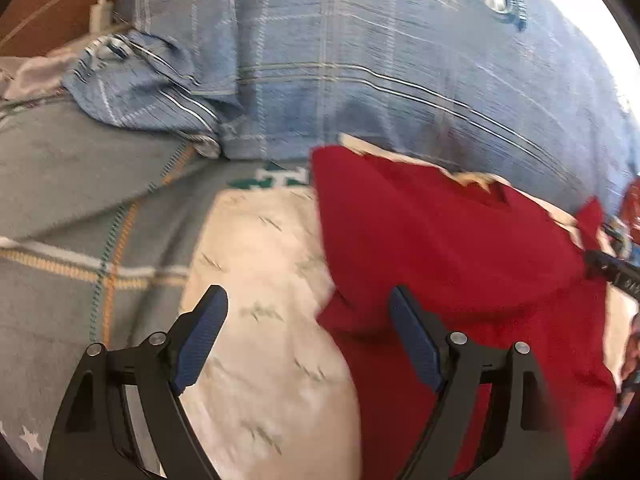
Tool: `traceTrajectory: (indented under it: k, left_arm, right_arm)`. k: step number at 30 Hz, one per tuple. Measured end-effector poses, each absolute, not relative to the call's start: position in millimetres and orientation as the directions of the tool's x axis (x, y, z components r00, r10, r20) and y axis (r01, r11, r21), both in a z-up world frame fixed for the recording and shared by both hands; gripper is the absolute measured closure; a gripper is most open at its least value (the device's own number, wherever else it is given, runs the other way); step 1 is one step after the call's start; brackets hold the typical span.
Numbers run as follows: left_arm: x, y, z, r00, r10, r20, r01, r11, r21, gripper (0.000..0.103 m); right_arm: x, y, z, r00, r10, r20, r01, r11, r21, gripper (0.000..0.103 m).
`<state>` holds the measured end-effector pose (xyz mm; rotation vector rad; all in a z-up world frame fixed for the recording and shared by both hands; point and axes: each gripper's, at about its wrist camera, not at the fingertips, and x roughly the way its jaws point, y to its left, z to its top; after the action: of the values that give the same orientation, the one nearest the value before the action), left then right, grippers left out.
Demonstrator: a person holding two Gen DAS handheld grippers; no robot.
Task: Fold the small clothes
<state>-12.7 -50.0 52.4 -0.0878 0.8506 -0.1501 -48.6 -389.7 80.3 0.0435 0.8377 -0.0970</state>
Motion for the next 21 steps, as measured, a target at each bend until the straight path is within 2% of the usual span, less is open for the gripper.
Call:
traceTrajectory:
  k: [4,11,12,14,16,17,21]
  left_arm:
    - [-25,-48,47,0.607,-0.217,-0.765,0.169,0.975,-0.142,0.02]
    - [-3,-55,25,0.585,-0.193,-0.788,0.131,0.981,-0.143,0.02]
    - [1,-54,23,0.589,-0.183,-0.787,0.112,0.983,-0.145,0.024]
    - [4,-50,25,0.591,-0.191,-0.783,0.099,0.981,-0.165,0.041]
    - [3,-47,30,0.594,-0.231,-0.771,0.114,0.972,-0.204,0.076]
    - [1,-46,31,0.597,-0.247,-0.763,0.122,0.968,-0.218,0.083]
    - [-9,-38,41,0.648,-0.217,-0.73,0.104,0.975,-0.198,0.09]
  right_arm:
    - [-81,-379,80,0.664,-0.02,-0.748,0.086,0.995,0.051,0.053]
    - [-102,-383,86,0.656,0.054,-0.753,0.104,0.982,0.161,0.052]
    - [-105,-382,89,0.66,0.055,-0.749,0.104,0.981,0.164,0.052]
    - [-110,-382,91,0.665,0.057,-0.745,0.103,0.981,0.167,0.052]
    - [-111,-383,93,0.669,0.052,-0.742,0.104,0.981,0.162,0.052]
    - [-113,-383,94,0.67,0.048,-0.74,0.107,0.981,0.16,0.052]
    - [-115,-389,94,0.672,0.042,-0.739,0.129,0.977,0.173,0.052]
